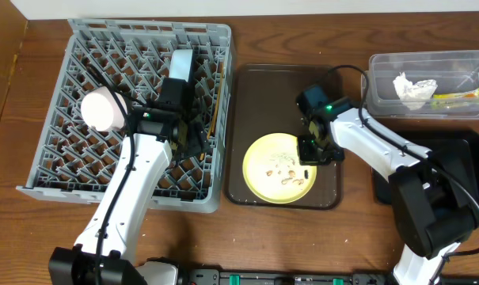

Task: Sort waste into correct bins and load items into the dishwasher

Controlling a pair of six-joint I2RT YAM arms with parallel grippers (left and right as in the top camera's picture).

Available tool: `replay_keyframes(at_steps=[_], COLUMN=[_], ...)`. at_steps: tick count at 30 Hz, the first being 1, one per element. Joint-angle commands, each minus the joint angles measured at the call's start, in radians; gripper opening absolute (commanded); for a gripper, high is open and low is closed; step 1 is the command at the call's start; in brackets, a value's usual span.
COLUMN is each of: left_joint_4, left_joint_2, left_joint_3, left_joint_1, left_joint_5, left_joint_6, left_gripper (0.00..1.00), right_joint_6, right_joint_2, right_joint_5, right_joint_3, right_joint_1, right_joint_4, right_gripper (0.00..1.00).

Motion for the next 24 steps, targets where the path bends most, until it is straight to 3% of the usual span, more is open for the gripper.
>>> replay_keyframes(at_steps=[1, 5, 11, 12, 14, 16, 18, 19, 20, 24], left_joint_4=[-0.003, -0.003, 0.002, 0.008, 0.027, 0.039, 0.043, 0.042, 0.042, 0.012], left_joint_2=[0.002, 0.002, 0.002, 0.002, 0.002, 0.002, 0.002, 0.002, 0.002, 0.002], left_joint_3=[-0.005, -0.005, -0.005, -0.005, -0.005, -0.005, -0.006, -0.006, -0.006, -0.006], left_joint_1=[0.003, 0.003, 0.003, 0.003, 0.003, 0.003, 0.003, 0.003, 0.003, 0.004], left_joint_5=[-0.016, -0.016, -0.016, -0.016, -0.016, -0.016, -0.016, -0.016, -0.016, -0.016], left_joint_6=[-0.009, -0.009, -0.009, -0.009, -0.015, -0.04, -0.05, -0.05, -0.05, -0.107], left_gripper=[0.98, 0.98, 0.98, 0.98, 0.98, 0.98, 0.98, 0.98, 0.98, 0.98], right_joint_6=[0.019, 0.006, -0.163, -0.198, -0.285, -0.285, -0.279, -0.27, -0.228, 0.024], right_joint_2=[0.004, -0.005, -0.031, -0.032, -0.039, -0.039, -0.038, -0.038, -0.038, -0.029], right_joint_5=[0.084, 0.139, 0.017, -0.036, -0.245, -0.336, -0.344, -0.33, -0.276, 0.033], right_joint_3=[0.003, 0.05, 0.245, 0.267, 0.309, 0.313, 0.303, 0.298, 0.283, 0.222], right_joint_1=[-0.053, -0.147, -0.177, -0.17, -0.138, -0.1, -0.036, -0.014, 0.032, 0.18], right_joint_4=[-0.023, -0.117, -0.309, -0.32, -0.326, -0.297, -0.238, -0.217, -0.172, -0.06], right_gripper=[0.01, 0.01, 0.06, 0.1, 0.45, 0.61, 0.7, 0.8, 0.99, 0.99])
